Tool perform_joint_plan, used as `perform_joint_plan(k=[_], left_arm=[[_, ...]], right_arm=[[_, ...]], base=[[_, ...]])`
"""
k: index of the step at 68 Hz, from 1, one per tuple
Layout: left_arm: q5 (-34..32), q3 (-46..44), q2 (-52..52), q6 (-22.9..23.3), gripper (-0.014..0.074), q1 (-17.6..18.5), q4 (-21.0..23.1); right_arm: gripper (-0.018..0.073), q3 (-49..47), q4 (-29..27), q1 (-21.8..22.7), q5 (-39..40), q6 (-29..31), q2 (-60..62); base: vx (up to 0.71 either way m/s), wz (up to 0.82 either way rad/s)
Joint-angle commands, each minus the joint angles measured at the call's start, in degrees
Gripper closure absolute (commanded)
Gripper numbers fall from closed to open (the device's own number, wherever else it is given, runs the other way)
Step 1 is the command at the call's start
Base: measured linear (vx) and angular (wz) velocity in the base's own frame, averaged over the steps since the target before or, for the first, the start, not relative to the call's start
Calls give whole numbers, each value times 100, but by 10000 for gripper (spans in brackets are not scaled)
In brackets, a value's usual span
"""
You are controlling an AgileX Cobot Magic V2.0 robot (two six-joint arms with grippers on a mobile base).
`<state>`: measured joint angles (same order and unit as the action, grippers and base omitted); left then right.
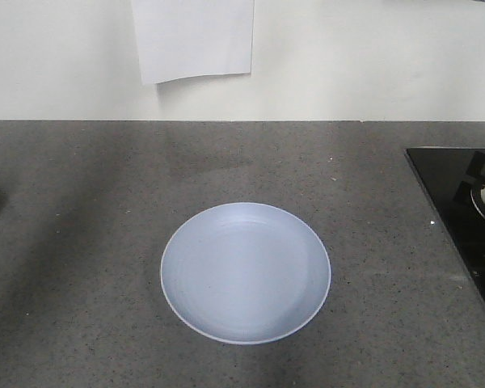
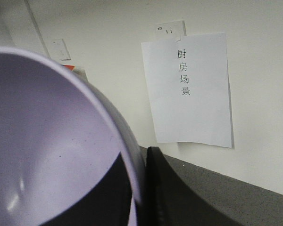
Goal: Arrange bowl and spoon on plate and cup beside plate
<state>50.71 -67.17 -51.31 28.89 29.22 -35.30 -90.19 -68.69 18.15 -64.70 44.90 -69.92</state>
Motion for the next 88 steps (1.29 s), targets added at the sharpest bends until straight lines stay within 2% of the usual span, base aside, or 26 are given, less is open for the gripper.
perform_joint_plan(k=[1,88], left_arm=[[-330,-133,42,42,602,0,-188],[-330,-133,42,42,602,0,-188]], right_arm=[[564,-140,-363,9,226,57,113],[564,-140,-365,9,226,57,111]], base=[[0,0],[0,0]])
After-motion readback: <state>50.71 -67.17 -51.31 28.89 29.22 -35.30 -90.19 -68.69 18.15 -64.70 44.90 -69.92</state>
